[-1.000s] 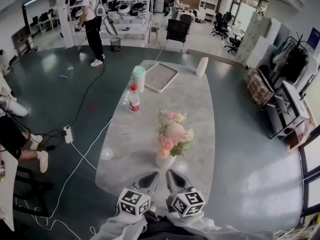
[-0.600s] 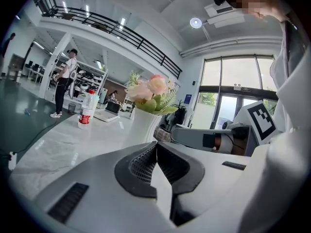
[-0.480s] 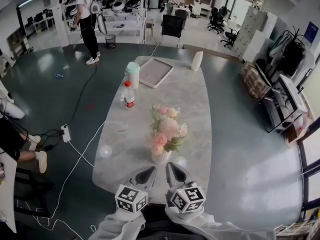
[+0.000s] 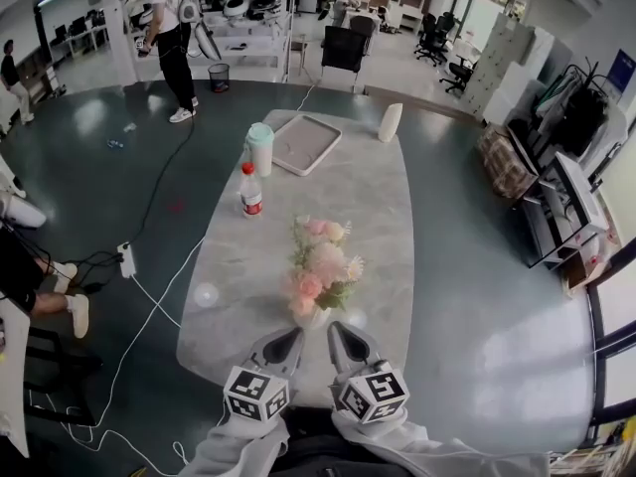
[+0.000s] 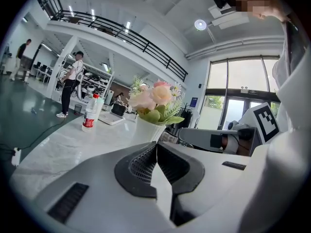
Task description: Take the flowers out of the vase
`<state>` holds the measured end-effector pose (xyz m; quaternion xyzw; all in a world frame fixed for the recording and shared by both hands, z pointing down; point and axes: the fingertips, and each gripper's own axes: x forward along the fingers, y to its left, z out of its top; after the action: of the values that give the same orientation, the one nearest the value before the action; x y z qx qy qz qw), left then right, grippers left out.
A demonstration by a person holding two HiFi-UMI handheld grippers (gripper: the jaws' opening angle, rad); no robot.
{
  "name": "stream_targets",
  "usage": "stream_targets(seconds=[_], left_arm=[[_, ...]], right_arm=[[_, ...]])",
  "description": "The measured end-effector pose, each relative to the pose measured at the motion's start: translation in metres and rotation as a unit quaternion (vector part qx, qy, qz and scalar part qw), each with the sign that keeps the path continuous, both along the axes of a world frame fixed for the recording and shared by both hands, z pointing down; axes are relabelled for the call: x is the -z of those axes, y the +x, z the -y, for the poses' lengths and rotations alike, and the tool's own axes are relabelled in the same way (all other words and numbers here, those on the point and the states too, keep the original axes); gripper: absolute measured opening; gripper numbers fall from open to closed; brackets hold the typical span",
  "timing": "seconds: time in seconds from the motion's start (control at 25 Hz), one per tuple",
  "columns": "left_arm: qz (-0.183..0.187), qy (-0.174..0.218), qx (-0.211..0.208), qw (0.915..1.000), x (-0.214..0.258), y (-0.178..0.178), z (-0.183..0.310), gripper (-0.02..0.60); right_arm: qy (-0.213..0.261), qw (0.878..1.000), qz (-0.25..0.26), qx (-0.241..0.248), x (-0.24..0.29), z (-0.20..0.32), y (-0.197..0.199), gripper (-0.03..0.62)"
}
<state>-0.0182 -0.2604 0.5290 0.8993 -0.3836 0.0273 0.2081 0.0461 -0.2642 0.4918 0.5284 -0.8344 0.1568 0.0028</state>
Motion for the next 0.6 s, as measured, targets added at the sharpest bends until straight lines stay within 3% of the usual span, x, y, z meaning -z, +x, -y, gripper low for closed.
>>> stream_targets(seconds=[0.16, 0.2, 0.24, 0.4, 0.6], left_arm=[[0.003, -0.003, 0.011, 0.9999, 0.0, -0.003, 0.002, 0.003], [0.004, -0.004, 0.015, 0.9999, 0.0, -0.004, 0.004, 0.003], [0.005, -0.004, 0.019, 0.9998, -0.001, -0.006, 0.006, 0.003], [0.013, -0.009, 0.029, 0.9994, -0.005, -0.011, 0.013, 0.003], [0.016, -0.01, 0.04, 0.999, -0.005, -0.012, 0.019, 0.003]], right_arm=[[0.005, 1.0, -0.002, 0.018, 0.0, 0.001, 0.004, 0.003], [0.007, 1.0, -0.003, 0.027, 0.0, 0.002, 0.004, 0.03], [0.007, 0.999, -0.005, 0.037, -0.001, 0.003, 0.003, 0.091], [0.004, 0.998, -0.007, 0.061, -0.005, 0.007, 0.004, 0.198], [0.002, 0.997, 0.01, 0.073, 0.0, 0.011, 0.011, 0.41]])
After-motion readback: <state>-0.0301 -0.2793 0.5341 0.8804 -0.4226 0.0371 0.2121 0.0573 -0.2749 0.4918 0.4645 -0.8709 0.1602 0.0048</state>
